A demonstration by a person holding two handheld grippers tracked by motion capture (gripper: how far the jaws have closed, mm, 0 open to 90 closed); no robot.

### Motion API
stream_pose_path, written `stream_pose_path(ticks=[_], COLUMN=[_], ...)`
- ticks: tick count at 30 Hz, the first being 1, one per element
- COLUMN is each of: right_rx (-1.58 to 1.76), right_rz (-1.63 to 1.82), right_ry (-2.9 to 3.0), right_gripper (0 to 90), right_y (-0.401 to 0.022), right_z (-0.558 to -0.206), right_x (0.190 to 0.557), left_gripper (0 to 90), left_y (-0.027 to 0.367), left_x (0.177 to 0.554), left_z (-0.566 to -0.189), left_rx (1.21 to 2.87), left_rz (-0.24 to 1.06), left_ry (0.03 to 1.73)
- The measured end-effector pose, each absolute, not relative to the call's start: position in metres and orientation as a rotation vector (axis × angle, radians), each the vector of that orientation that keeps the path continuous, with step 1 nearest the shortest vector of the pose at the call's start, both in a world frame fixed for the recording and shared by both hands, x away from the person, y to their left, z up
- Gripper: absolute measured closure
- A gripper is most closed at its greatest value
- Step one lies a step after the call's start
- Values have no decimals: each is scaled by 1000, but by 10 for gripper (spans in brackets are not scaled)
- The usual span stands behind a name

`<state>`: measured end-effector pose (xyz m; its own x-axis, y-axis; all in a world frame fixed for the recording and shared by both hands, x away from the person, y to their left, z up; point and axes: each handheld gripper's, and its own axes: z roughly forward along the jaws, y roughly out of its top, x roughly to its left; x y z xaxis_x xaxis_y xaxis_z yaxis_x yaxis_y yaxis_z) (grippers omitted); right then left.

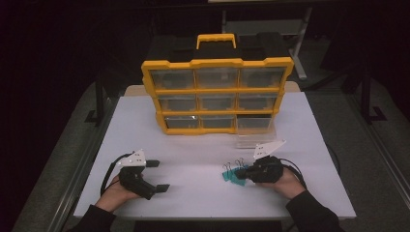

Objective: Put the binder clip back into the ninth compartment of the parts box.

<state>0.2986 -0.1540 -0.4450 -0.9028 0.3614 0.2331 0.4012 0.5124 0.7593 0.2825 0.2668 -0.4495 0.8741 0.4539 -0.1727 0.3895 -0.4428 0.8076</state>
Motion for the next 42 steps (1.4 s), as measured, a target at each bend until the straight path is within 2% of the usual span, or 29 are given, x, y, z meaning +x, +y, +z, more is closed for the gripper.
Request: stream_pose_path(ticks=[42], right_rx=[-690], right_rz=[-1506], right_ry=[-2714], right_gripper=[870], right_y=[-153], right_z=[-384], right_x=[295], left_gripper=[0], left_y=[265], left_x=[282], left_z=[-451], left_rx=[2088], left_rz=[82], left_ry=[602])
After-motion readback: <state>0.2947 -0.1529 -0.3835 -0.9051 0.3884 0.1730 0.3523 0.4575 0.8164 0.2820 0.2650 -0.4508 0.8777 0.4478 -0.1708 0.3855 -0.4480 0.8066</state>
